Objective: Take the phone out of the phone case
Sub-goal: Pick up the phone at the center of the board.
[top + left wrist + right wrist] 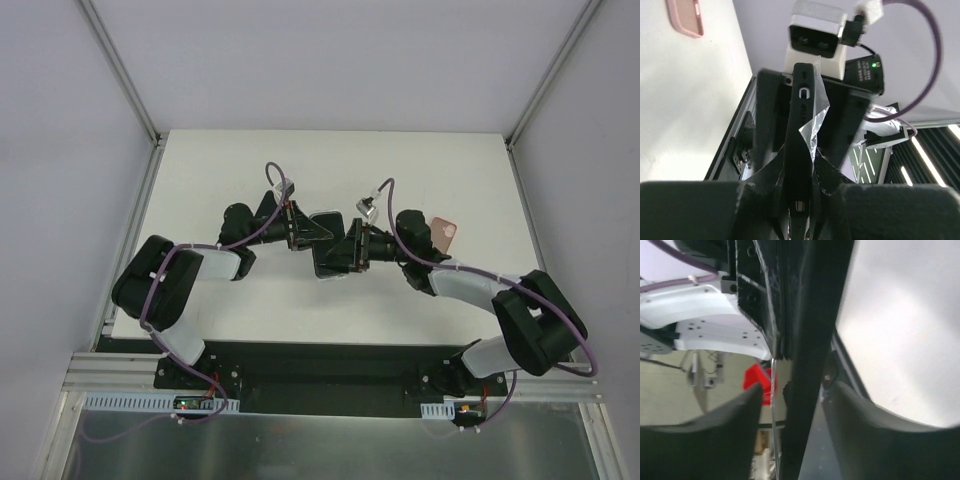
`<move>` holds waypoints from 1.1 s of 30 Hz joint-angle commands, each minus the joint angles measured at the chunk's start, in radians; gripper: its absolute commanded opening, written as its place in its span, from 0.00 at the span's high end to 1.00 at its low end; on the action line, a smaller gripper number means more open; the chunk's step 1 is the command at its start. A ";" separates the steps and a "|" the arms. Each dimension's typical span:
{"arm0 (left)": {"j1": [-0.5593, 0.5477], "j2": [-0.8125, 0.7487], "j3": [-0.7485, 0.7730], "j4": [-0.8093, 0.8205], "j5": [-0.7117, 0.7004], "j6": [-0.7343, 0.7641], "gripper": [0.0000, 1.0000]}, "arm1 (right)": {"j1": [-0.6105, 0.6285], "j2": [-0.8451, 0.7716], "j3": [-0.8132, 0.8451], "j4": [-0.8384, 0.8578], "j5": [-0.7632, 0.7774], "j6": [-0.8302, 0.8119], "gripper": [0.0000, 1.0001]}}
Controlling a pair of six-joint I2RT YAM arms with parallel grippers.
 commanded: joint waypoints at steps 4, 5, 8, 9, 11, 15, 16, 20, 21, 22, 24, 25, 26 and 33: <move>0.017 -0.068 -0.018 0.227 0.017 -0.054 1.00 | 0.019 -0.209 0.208 -0.850 0.325 -0.551 0.02; 0.020 -0.081 -0.021 0.198 0.017 -0.048 1.00 | 0.019 -0.258 0.230 -0.907 0.349 -0.624 0.02; 0.023 -0.102 -0.021 0.155 0.017 -0.022 1.00 | 0.017 -0.337 0.282 -1.076 0.437 -0.715 0.00; 0.023 -0.105 -0.015 0.148 0.017 -0.019 1.00 | 0.013 -0.357 0.290 -1.103 0.475 -0.725 0.04; 0.023 -0.114 -0.009 0.135 0.020 -0.011 1.00 | 0.008 -0.409 0.290 -1.159 0.506 -0.729 0.04; 0.023 -0.130 0.002 0.066 0.026 0.029 1.00 | 0.022 -0.458 0.288 -1.194 0.589 -0.685 0.01; 0.023 -0.134 0.002 0.058 0.028 0.035 1.00 | 0.034 -0.458 0.299 -1.211 0.610 -0.679 0.03; 0.023 -0.144 0.009 0.033 0.034 0.047 1.00 | 0.120 -0.423 0.348 -1.265 0.741 -0.693 0.05; 0.023 -0.144 0.009 0.033 0.034 0.049 1.00 | 0.134 -0.420 0.356 -1.262 0.747 -0.693 0.05; 0.023 -0.147 0.009 0.024 0.034 0.050 1.00 | 0.140 -0.415 0.360 -1.258 0.748 -0.691 0.05; 0.023 -0.151 0.008 0.018 0.037 0.058 1.00 | 0.149 -0.411 0.374 -1.257 0.756 -0.691 0.05; 0.023 -0.157 0.006 0.012 0.037 0.061 1.00 | 0.149 -0.409 0.379 -1.254 0.758 -0.691 0.05; 0.023 -0.159 0.005 0.001 0.039 0.064 1.00 | 0.154 -0.415 0.388 -1.252 0.761 -0.690 0.05; 0.023 -0.176 0.003 -0.028 0.042 0.090 1.00 | 0.155 -0.420 0.440 -1.257 0.779 -0.699 0.05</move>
